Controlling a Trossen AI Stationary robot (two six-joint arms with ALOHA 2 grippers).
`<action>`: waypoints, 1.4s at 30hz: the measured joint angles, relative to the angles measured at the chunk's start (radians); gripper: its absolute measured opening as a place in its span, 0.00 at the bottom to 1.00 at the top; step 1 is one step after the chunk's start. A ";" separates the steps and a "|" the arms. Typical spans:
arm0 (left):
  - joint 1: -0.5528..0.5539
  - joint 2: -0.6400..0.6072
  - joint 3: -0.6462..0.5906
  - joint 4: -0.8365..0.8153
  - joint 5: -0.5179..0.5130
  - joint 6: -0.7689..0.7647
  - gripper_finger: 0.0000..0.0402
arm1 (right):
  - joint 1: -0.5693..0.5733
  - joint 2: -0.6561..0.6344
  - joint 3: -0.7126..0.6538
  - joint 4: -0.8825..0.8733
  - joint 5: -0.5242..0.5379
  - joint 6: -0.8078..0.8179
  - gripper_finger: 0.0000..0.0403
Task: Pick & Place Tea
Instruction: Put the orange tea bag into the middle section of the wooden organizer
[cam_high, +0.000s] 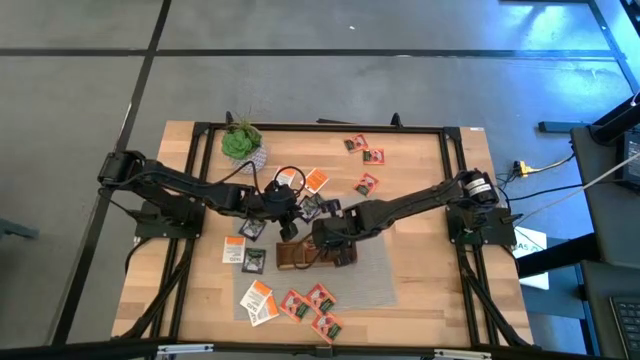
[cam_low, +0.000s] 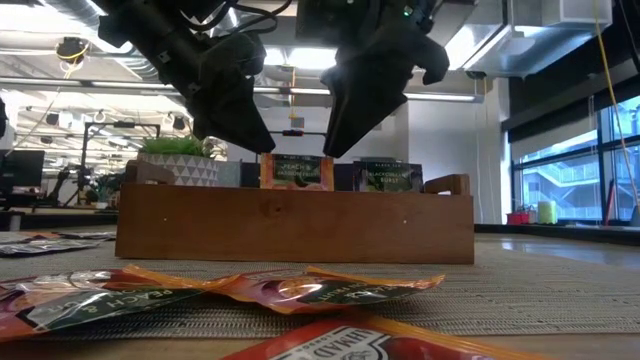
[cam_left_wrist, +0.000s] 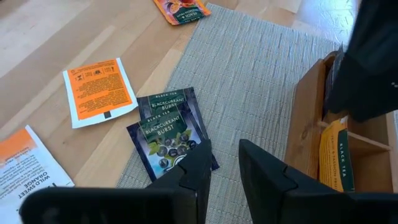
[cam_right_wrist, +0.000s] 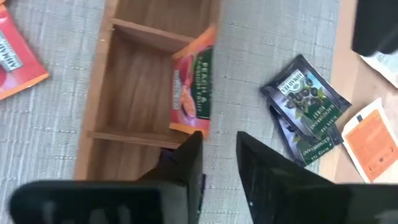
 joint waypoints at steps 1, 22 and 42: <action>0.000 0.000 0.000 0.000 0.000 0.000 0.19 | -0.005 0.000 0.000 -0.001 0.000 0.005 0.28; -0.051 0.000 0.000 -0.032 0.180 -0.061 0.20 | -0.012 -0.301 -0.336 0.015 0.087 0.186 0.35; -0.197 0.010 0.000 -0.351 -0.020 -0.547 0.20 | -0.175 -0.451 -0.888 0.654 -0.055 0.206 0.35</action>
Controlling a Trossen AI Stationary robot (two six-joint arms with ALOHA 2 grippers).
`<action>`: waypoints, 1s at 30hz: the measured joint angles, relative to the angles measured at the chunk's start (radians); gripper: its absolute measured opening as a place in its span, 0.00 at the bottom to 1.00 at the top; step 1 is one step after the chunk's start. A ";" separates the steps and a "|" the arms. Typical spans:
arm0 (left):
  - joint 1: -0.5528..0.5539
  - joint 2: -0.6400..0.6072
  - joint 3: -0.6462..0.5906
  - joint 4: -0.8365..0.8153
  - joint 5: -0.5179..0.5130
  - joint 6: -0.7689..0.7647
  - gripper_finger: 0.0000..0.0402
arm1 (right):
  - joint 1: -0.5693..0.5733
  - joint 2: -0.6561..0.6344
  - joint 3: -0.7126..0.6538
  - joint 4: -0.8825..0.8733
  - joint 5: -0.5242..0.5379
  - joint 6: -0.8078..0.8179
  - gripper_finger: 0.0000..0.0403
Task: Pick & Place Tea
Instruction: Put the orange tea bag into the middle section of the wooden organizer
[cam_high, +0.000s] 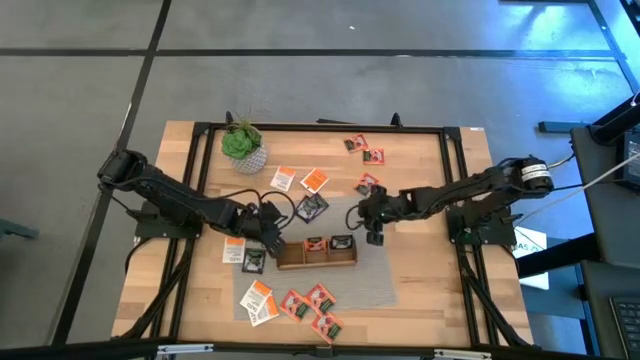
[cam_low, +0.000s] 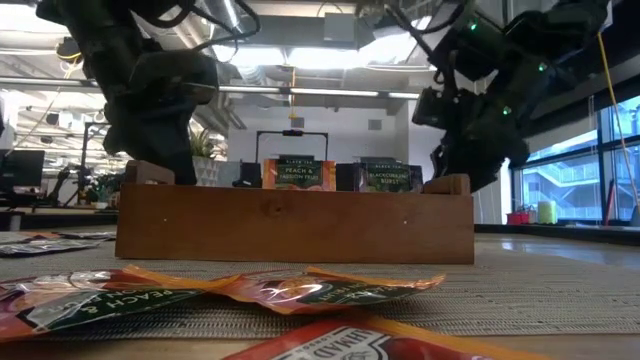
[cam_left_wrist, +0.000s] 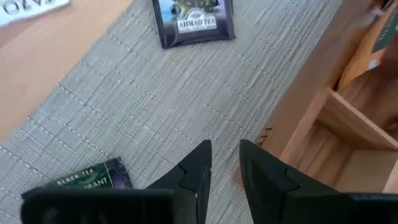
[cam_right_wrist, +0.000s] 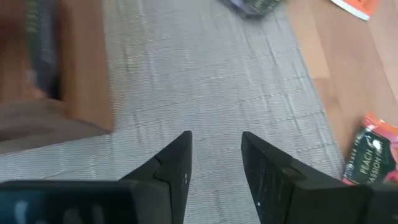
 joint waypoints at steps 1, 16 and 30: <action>0.000 0.004 0.000 -0.007 0.001 -0.007 0.20 | -0.009 0.003 -0.002 0.000 0.000 -0.004 0.35; 0.070 0.137 0.000 -0.024 0.033 -0.021 0.20 | -0.091 0.079 -0.011 -0.035 -0.052 -0.067 0.35; 0.186 0.155 0.000 -0.015 0.048 0.093 0.19 | -0.090 0.081 -0.006 -0.162 -0.136 0.022 0.35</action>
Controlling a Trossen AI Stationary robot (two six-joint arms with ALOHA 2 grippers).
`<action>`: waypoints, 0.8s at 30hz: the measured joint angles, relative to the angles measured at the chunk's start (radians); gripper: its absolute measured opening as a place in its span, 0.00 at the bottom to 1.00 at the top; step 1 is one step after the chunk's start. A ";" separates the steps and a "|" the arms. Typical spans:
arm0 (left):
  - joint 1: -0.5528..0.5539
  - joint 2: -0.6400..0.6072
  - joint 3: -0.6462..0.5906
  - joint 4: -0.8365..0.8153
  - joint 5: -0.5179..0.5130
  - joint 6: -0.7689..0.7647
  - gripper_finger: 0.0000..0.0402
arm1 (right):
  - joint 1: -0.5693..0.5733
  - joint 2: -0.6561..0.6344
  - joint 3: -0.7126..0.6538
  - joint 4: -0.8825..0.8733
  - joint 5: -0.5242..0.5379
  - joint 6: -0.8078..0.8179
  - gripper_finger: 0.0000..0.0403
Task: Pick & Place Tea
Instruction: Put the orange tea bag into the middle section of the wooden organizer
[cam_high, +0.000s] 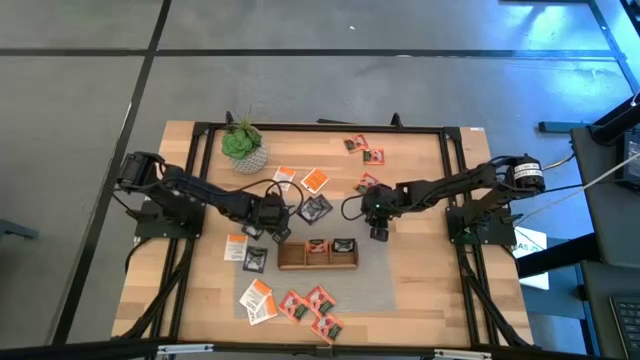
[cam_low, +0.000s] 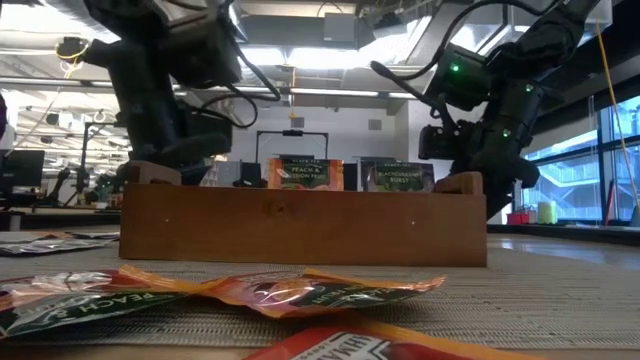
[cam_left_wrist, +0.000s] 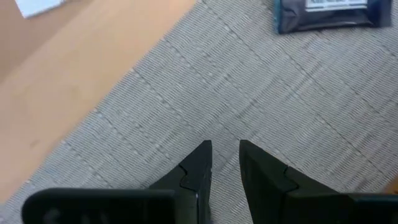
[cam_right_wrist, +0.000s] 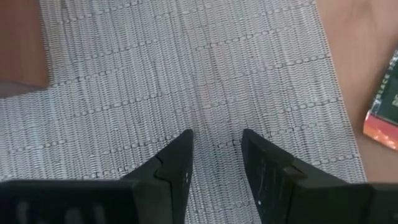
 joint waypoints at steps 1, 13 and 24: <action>0.007 0.000 0.000 0.000 0.000 0.009 0.19 | 0.000 0.000 0.000 -0.001 -0.004 0.008 0.35; 0.060 0.000 0.000 0.004 -0.001 0.085 0.20 | 0.030 0.000 -0.001 -0.016 -0.001 0.063 0.35; 0.065 -0.004 0.000 0.082 -0.009 0.153 0.20 | 0.033 -0.126 0.091 -0.148 0.020 0.058 0.35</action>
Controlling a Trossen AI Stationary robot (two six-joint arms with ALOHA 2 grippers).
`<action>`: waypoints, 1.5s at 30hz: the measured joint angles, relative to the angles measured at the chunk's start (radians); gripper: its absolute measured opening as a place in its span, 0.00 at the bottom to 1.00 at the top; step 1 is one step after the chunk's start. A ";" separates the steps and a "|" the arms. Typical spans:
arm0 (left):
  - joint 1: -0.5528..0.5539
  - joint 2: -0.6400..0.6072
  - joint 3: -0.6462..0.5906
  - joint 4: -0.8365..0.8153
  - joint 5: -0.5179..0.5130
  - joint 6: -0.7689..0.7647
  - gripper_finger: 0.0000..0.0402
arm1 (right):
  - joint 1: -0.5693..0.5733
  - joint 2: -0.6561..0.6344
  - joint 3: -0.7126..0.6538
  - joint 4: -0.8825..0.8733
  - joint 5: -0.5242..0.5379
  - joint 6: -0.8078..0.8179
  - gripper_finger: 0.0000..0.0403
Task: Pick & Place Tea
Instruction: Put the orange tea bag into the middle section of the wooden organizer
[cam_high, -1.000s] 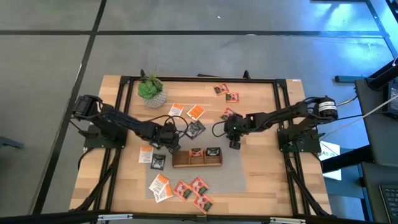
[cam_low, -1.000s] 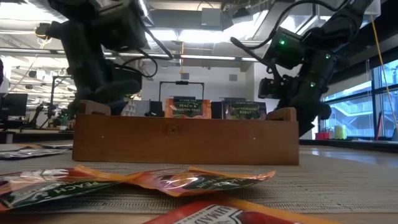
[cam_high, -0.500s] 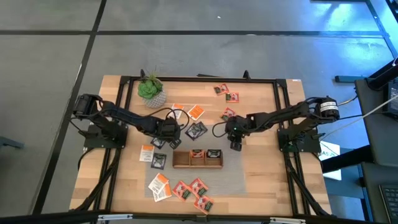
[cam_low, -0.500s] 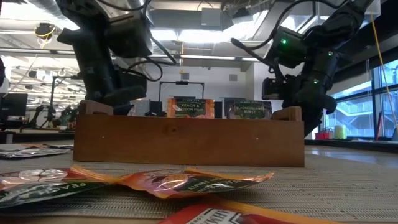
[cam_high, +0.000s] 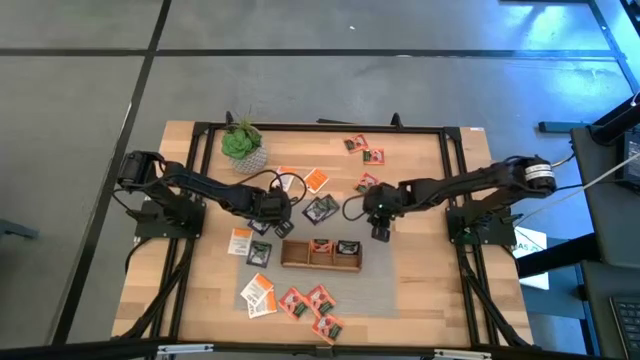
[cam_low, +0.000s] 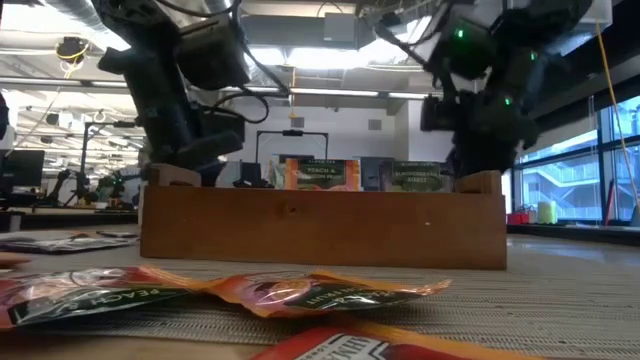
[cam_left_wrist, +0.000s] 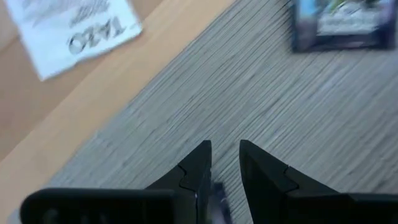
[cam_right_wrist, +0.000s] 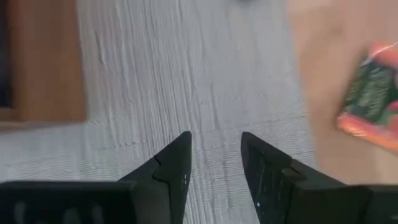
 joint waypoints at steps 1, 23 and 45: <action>0.000 0.000 0.000 0.013 0.000 0.012 0.20 | 0.000 -0.008 0.008 -0.018 0.002 -0.004 0.35; 0.005 -0.022 0.008 0.264 0.009 0.276 0.20 | -0.008 -0.104 0.059 -0.025 0.013 -0.133 0.35; 0.131 -0.043 0.048 0.413 0.027 0.363 0.19 | -0.061 -0.102 0.047 -0.023 0.245 -0.236 0.35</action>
